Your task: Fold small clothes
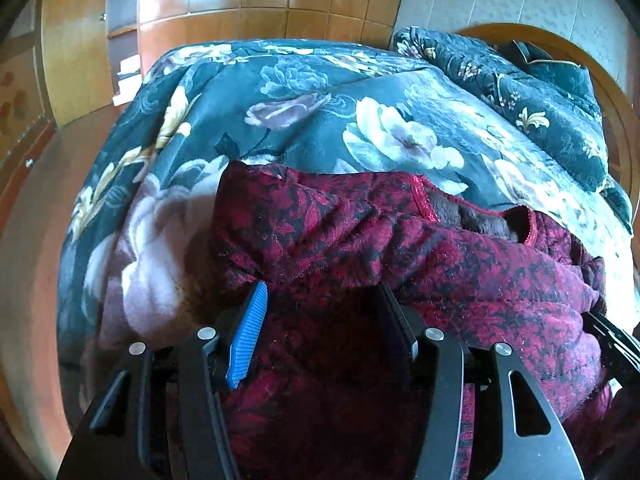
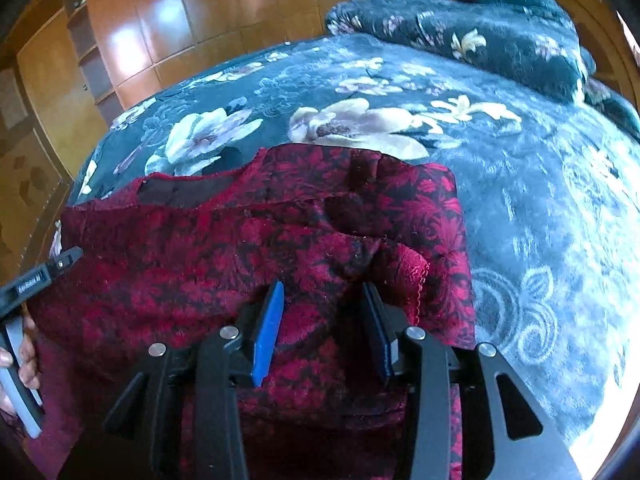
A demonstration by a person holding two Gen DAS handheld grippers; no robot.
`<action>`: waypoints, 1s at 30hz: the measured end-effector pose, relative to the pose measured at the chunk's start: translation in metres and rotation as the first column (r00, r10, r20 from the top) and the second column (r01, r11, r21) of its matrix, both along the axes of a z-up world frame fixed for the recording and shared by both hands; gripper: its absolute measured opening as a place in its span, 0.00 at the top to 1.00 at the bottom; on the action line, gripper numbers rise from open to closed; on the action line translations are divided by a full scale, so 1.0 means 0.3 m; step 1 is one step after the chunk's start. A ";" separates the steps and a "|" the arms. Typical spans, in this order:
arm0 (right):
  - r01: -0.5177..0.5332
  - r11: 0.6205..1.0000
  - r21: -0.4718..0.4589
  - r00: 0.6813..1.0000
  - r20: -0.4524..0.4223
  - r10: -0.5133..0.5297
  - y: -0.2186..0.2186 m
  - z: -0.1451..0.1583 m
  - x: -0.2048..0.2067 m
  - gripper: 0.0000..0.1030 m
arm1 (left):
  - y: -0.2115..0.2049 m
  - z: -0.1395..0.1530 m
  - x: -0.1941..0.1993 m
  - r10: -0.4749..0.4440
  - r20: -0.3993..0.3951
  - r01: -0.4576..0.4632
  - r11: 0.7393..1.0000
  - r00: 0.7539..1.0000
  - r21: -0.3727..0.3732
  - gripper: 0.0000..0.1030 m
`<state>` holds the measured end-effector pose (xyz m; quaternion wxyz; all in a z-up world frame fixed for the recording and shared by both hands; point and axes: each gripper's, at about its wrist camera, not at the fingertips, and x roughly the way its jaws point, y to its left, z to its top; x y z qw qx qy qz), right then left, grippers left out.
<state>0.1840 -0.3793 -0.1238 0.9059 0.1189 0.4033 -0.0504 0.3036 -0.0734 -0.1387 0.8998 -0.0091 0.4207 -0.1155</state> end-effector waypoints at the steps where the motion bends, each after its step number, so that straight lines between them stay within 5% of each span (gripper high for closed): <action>1: 0.003 1.000 -0.006 1.000 0.014 -0.003 0.004 -0.010 -0.003 0.61 | -0.007 0.010 -0.006 0.003 0.005 -0.003 1.000 1.000 0.020 0.46; 13: 0.012 0.999 -0.044 1.000 0.018 -0.011 0.020 0.005 -0.011 0.60 | 0.022 0.216 -0.280 0.015 0.100 -0.014 1.000 0.995 -0.007 0.46; 18: -0.011 1.000 -0.023 1.000 -0.010 0.011 0.049 0.063 -0.044 0.26 | 0.064 0.260 -0.407 0.021 0.112 -0.017 0.999 0.994 -0.040 0.40; 30: -0.011 0.999 0.031 0.993 -0.117 0.015 0.077 0.080 -0.277 0.17 | 0.162 0.221 -0.616 0.042 0.052 -0.039 0.998 0.998 -0.048 0.35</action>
